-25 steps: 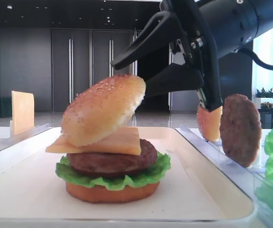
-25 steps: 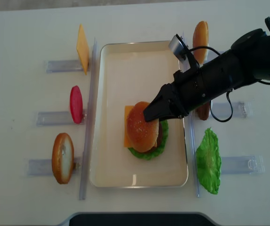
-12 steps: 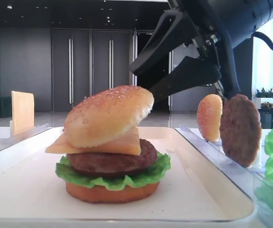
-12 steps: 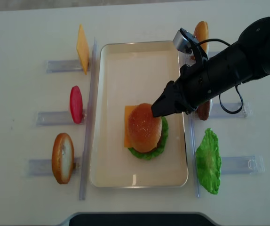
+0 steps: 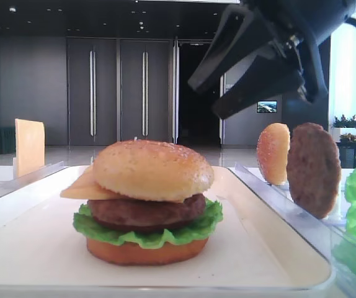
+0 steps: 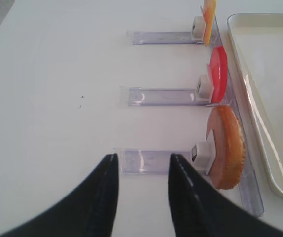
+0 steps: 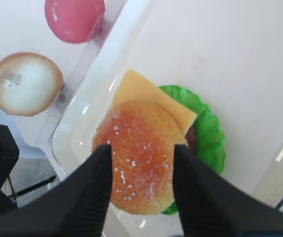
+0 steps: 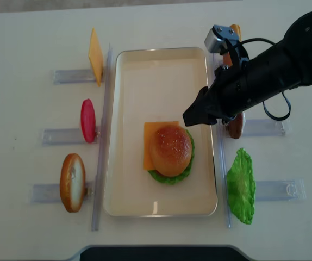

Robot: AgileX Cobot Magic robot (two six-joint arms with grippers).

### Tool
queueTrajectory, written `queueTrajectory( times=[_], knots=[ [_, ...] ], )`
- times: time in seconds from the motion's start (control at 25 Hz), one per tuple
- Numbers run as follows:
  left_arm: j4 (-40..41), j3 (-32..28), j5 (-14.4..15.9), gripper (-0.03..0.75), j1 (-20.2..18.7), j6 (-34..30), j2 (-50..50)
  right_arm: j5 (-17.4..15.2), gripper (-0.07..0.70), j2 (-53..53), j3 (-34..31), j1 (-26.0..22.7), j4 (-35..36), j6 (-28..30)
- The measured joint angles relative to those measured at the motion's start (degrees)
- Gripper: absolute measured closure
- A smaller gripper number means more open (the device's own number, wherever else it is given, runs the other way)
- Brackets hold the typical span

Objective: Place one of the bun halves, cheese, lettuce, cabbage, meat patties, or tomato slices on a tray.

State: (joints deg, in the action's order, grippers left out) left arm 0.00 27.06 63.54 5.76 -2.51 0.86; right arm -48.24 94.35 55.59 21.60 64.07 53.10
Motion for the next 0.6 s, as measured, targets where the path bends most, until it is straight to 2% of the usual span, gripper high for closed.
queueTrajectory(
  times=[0.16, 0.28, 0.36, 0.48, 0.6],
  knots=[
    [0.0, 0.0, 0.0, 0.451, 0.0, 0.0, 0.0, 1.7, 0.317, -5.9, 0.0, 0.0, -1.1, -0.8],
    [0.0, 0.0, 0.0, 0.451, 0.0, 0.0, 0.0, 1.4, 0.317, -10.8, 0.0, 0.0, -7.1, -5.5],
    [0.0, 0.0, 0.0, 0.451, 0.0, 0.0, 0.0, 1.5, 0.317, -14.1, 0.0, 0.0, -13.8, -12.4],
    [0.0, 0.0, 0.0, 0.451, 0.0, 0.0, 0.0, 0.8, 0.317, -18.9, 0.0, 0.0, -28.0, -25.6],
    [0.0, 0.0, 0.0, 0.451, 0.0, 0.0, 0.0, -3.0, 0.317, -23.4, 0.0, 0.0, -43.9, -40.2]
  ],
)
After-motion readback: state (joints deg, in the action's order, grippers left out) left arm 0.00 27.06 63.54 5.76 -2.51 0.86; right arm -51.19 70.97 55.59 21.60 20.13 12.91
